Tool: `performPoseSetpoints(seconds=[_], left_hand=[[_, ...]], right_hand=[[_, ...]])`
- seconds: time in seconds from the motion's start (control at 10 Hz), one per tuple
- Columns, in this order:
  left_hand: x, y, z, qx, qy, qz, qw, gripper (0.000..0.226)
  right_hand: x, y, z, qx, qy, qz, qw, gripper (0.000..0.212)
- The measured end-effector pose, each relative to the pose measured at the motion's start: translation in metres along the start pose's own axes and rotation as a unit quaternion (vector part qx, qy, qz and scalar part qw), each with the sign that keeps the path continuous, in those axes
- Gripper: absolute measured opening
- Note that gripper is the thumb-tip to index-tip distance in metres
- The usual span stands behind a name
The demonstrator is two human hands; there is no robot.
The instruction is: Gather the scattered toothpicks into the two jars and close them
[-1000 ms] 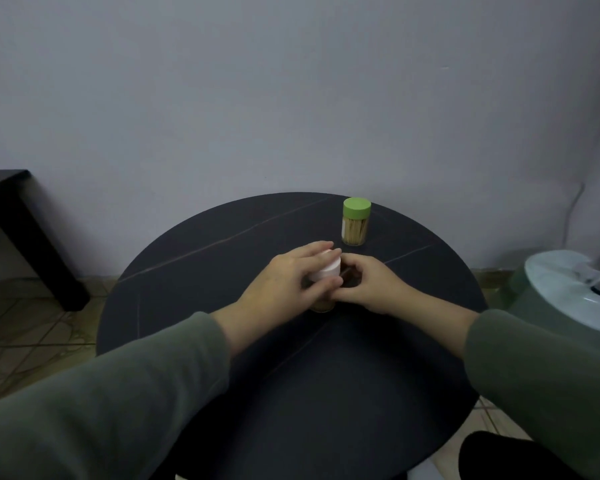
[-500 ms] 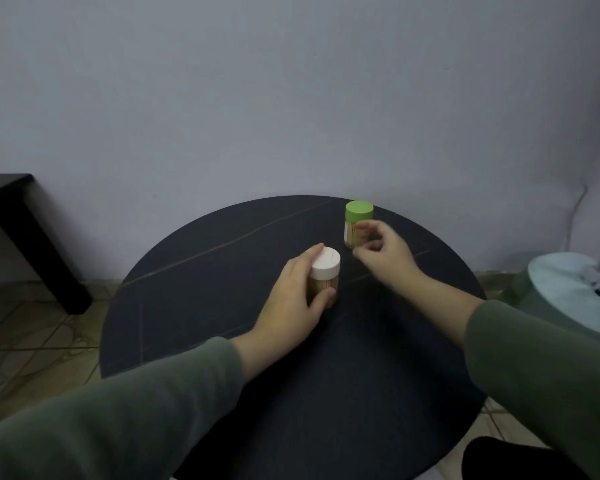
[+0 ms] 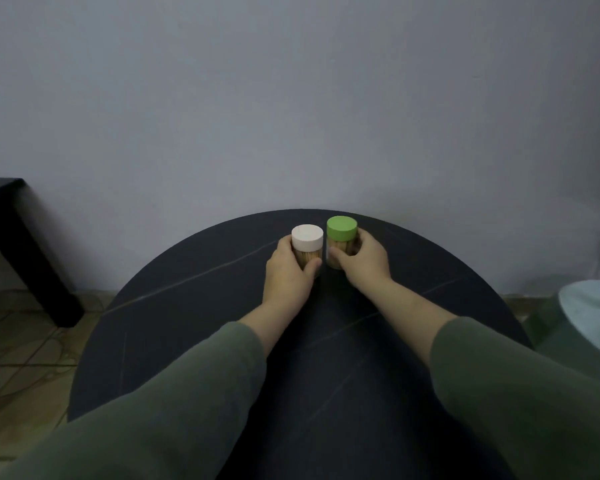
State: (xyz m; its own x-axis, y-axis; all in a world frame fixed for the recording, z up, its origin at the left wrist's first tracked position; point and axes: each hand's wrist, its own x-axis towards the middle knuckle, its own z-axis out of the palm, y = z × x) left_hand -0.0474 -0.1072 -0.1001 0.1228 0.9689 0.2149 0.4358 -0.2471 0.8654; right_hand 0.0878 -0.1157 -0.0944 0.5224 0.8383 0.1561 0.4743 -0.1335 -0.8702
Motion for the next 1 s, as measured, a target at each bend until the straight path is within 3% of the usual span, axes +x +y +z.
performPoseSetpoints(seconds=[0.5,1.0], left_hand=[[0.139,-0.025,0.022,0.030,0.028,-0.017,0.999,0.048],[0.181,-0.030,0.028,0.029,0.014,-0.020,0.999,0.048]], right_hand=[[0.112,-0.004,0.073,-0.019,0.038,-0.033,0.999,0.056],[0.145,-0.002,0.092,0.012,0.036,-0.027,0.999,0.064]])
